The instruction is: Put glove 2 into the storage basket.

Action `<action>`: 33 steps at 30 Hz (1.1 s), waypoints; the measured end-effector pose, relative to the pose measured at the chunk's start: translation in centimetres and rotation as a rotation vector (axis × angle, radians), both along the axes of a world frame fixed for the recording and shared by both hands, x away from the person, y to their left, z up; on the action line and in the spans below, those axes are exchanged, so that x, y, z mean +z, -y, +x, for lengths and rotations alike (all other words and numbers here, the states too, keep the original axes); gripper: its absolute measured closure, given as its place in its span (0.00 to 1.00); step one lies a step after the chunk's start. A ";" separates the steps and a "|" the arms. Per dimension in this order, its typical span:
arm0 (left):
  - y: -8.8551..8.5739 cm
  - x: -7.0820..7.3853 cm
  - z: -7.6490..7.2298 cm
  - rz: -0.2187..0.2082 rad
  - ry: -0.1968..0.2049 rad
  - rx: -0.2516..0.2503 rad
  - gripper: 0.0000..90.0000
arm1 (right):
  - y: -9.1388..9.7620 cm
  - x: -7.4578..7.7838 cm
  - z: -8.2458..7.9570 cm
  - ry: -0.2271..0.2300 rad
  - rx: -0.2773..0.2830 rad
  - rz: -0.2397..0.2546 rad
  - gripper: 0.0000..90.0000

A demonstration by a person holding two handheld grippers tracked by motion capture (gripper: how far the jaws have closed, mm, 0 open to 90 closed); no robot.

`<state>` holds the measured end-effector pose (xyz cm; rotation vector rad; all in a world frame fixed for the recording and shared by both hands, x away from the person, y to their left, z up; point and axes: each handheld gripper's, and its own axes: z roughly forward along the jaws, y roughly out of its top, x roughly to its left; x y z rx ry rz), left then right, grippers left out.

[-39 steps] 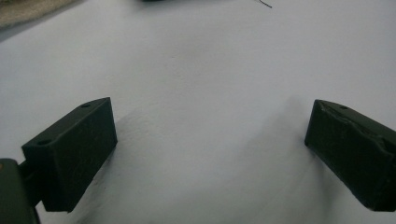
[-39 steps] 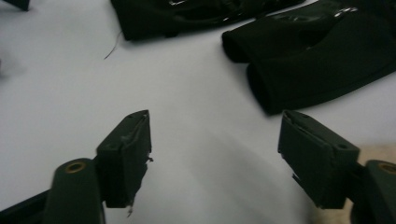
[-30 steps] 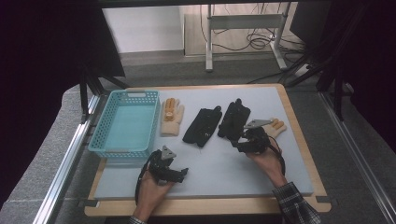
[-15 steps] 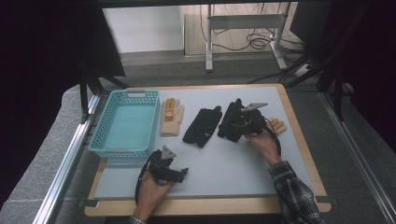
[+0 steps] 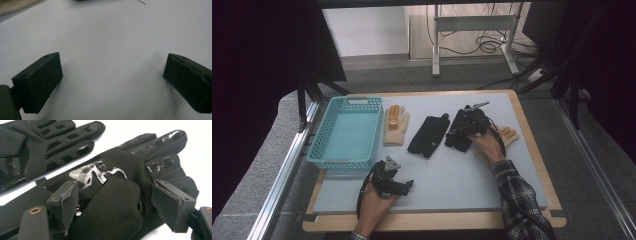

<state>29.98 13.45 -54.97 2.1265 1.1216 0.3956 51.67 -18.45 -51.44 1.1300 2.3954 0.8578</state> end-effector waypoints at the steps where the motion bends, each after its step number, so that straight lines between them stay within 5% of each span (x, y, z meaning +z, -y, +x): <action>1: 0.0 0.0 0.0 0.000 0.000 0.000 0.03 | -0.1 -0.2 0.1 -0.010 -0.002 -0.009 0.26; 7: 0.0 0.0 0.0 0.001 0.000 0.000 0.03 | -0.3 0.1 0.0 -0.072 0.006 0.029 0.58; 9: 0.0 0.0 0.0 0.000 0.000 0.000 0.03 | -0.2 0.2 -0.1 -0.083 0.010 0.038 0.76; 11: 0.0 0.0 0.0 0.000 0.000 0.000 0.03 | -0.1 0.2 -0.1 -0.070 0.010 0.024 0.82; 17: 0.0 0.0 0.0 0.001 0.000 0.000 0.03 | 0.0 0.6 -0.5 -0.046 0.001 0.014 0.87; 22: 0.0 0.0 0.0 0.005 -0.001 -0.003 0.03 | 0.2 2.5 -1.8 -0.013 0.024 0.043 0.87; 28: 0.0 0.0 0.0 0.005 -0.001 -0.002 0.03 | 0.4 5.1 -4.3 0.015 0.075 0.095 0.87; 33: 0.0 0.0 0.0 0.000 0.000 0.001 0.03 | -0.2 7.0 -8.3 0.049 0.168 0.105 0.87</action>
